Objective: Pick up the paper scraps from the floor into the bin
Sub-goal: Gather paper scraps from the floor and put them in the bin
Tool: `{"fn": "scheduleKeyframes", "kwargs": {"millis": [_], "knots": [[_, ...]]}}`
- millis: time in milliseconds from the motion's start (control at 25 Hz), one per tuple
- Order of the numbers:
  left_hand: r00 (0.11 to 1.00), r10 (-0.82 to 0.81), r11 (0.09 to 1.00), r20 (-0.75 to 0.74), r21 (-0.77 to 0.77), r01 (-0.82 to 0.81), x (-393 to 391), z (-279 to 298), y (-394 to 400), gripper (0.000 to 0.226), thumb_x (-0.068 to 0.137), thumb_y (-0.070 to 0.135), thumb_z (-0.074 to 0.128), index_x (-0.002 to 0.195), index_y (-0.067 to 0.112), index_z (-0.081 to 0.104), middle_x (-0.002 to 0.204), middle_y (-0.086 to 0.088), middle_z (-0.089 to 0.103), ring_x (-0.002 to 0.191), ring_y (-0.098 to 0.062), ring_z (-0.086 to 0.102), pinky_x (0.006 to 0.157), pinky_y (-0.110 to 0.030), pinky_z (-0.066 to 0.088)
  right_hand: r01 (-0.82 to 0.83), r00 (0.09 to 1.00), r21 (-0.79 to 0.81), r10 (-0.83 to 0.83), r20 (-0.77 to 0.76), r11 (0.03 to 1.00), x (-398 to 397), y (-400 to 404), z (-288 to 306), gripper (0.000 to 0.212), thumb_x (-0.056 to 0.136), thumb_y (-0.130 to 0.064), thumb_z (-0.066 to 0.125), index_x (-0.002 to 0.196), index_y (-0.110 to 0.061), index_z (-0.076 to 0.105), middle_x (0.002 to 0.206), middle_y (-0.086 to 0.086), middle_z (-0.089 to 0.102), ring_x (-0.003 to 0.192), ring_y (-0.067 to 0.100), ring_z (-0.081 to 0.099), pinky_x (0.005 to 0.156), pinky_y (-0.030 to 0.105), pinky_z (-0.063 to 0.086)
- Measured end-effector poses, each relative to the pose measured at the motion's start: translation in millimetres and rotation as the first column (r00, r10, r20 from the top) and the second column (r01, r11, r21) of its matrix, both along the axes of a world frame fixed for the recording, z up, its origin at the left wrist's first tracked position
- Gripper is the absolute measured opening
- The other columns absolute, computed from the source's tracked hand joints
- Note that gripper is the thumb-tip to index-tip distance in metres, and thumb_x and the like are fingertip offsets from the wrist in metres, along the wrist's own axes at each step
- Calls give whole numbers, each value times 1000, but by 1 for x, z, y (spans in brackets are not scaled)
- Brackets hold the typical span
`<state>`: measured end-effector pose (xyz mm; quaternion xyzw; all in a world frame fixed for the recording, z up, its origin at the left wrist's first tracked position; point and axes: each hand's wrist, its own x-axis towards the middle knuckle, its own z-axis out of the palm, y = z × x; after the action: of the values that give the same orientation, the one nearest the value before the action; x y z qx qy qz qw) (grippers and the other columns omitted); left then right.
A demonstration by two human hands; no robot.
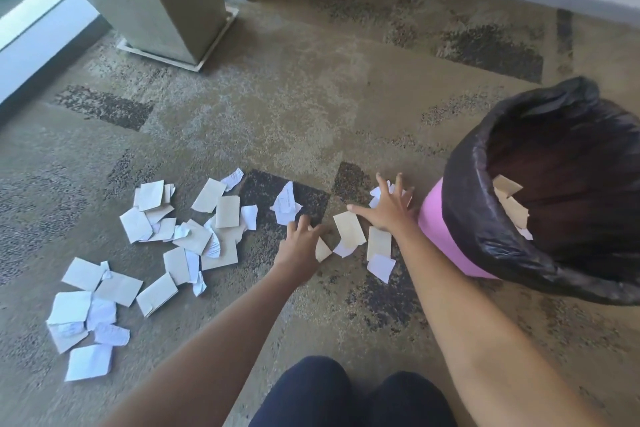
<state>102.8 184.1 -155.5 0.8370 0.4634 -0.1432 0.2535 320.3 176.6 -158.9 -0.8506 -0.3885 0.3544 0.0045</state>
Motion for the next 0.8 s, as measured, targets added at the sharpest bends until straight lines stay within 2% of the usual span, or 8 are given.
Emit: {"fn": "scheduleKeyframes", "kwargs": {"millis": [120, 240, 320, 400, 480, 560, 680, 800], "knots": [[975, 208, 978, 83, -50, -204, -8, -3, 11, 58, 77, 5, 72, 125, 13, 40, 121, -14, 45, 113, -32, 45, 92, -42, 49, 2, 1000, 7, -2, 26, 1000, -14, 2, -4, 108, 63, -87, 59, 151, -44, 15, 163, 0, -8, 148, 44, -10, 114, 67, 7], [909, 395, 906, 136, -220, -361, -19, -2, 19, 49, 78, 8, 73, 115, 10, 40, 102, -14, 59, 92, -32, 58, 76, -43, 52, -71, 995, 36, 68, 67, 997, -30, -9, -4, 101, 64, -87, 57, 148, -40, 24, 159, 2, 6, 148, 41, 2, 115, 65, 13], [879, 449, 877, 161, -266, -400, -26, 0, 24, 37, 81, 13, 72, 113, 9, 53, 101, -12, 63, 87, -29, 61, 72, -37, 52, -99, 991, 49, 95, 93, 994, -40, -20, -4, 103, 63, -88, 55, 147, -38, 25, 156, 3, 11, 146, 37, 9, 113, 64, 19], [844, 482, 873, 233, -208, -441, -33, 4, 31, 18, 84, 23, 71, 97, 11, 68, 97, -9, 68, 84, -25, 62, 70, -35, 51, -115, 990, 48, 111, 87, 992, -53, -29, -2, 109, 58, -90, 56, 147, -37, 24, 153, 2, 13, 143, 35, 12, 111, 64, 23], [843, 456, 884, 285, -36, -466, -40, 5, 41, 20, 85, 34, 70, 87, 14, 72, 103, -5, 61, 97, -24, 54, 83, -36, 44, -145, 986, 24, 143, 84, 989, -71, -38, -1, 118, 52, -92, 59, 148, -36, 21, 151, 2, 11, 142, 35, 13, 110, 64, 25], [868, 422, 885, 261, 91, -457, -43, 5, 52, 19, 85, 33, 70, 91, 16, 72, 120, -7, 49, 115, -28, 42, 96, -37, 35, -173, 979, 5, 172, 111, 985, -89, -46, -1, 119, 52, -88, 65, 148, -35, 20, 152, 3, 11, 142, 36, 15, 110, 64, 26], [910, 365, 923, 197, 53, -381, -36, 3, 65, 24, 85, 38, 70, 95, 17, 72, 144, -11, 36, 138, -34, 24, 109, -44, 30, -187, 963, 14, 181, 201, 982, -108, -59, -4, 103, 66, -75, 69, 148, -33, 22, 153, 6, 17, 140, 36, 21, 109, 60, 28], [954, 284, 959, 96, -7, -285, -23, -2, 73, 19, 87, 29, 69, 103, 17, 71, 153, -18, 27, 143, -37, 18, 114, -48, 24, -194, 953, 50, 176, 246, 980, -118, -69, -6, 82, 79, -61, 68, 145, -34, 28, 148, 5, 25, 132, 34, 29, 101, 54, 36]]}}
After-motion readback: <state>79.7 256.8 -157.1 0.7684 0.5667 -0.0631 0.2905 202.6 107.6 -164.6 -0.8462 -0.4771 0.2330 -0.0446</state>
